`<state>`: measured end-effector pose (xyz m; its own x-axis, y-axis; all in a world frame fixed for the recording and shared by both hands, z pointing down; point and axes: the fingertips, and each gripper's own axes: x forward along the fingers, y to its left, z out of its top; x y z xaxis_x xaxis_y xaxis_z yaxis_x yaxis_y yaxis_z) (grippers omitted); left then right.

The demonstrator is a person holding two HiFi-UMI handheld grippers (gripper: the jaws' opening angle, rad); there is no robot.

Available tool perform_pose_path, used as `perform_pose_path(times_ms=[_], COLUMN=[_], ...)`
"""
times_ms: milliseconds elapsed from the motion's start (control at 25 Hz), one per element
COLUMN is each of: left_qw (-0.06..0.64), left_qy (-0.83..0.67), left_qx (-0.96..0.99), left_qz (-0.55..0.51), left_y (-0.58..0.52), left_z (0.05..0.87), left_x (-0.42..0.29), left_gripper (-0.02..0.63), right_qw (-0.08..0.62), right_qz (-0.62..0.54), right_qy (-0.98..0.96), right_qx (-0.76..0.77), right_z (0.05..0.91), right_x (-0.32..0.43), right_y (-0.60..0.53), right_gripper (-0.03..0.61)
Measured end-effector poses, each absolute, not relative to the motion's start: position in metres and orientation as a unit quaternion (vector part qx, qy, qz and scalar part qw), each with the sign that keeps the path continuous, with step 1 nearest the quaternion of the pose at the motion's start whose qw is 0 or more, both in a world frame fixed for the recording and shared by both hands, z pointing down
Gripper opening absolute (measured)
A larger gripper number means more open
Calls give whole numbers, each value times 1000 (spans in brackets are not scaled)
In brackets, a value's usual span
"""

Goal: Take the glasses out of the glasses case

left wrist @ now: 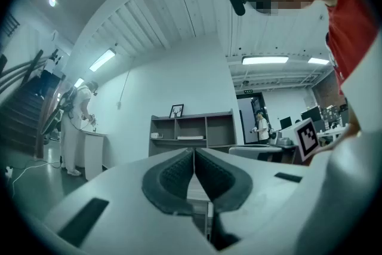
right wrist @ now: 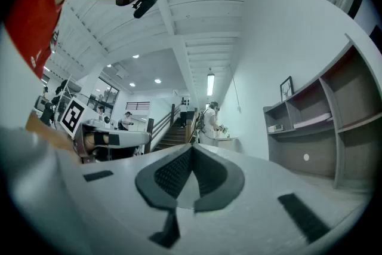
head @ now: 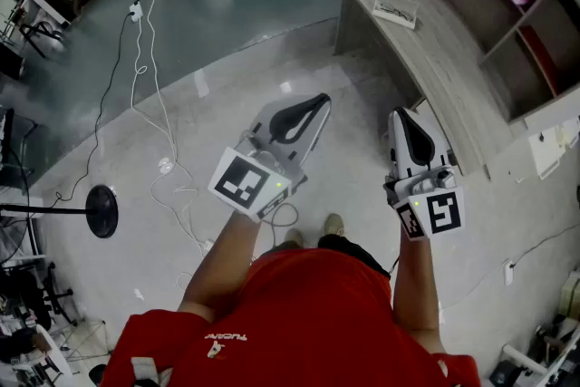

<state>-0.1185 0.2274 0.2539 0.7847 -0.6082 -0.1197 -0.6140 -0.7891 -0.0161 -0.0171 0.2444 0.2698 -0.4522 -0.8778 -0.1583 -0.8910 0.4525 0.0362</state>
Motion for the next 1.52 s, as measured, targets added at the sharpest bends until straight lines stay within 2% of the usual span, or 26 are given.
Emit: perform_pose_path(times_ms=[720,1120,1520], left_qw=[17,16,30], left_qy=[338,347,335], left_qx=[-940,-937,-940], left_qz=[53,42,49], left_y=[195,146,29], left_z=[255,271,282], left_x=[-41,-17,-3], left_gripper=[14,14,14], right_qw=[94,63,25], right_qz=[42,45,41], right_qy=[857,868,865], right_qx=[-504,-491,-499], right_z=[275,296,310], right_x=[79,109,122], right_y=[220,166,52], right_gripper=[3,3,3])
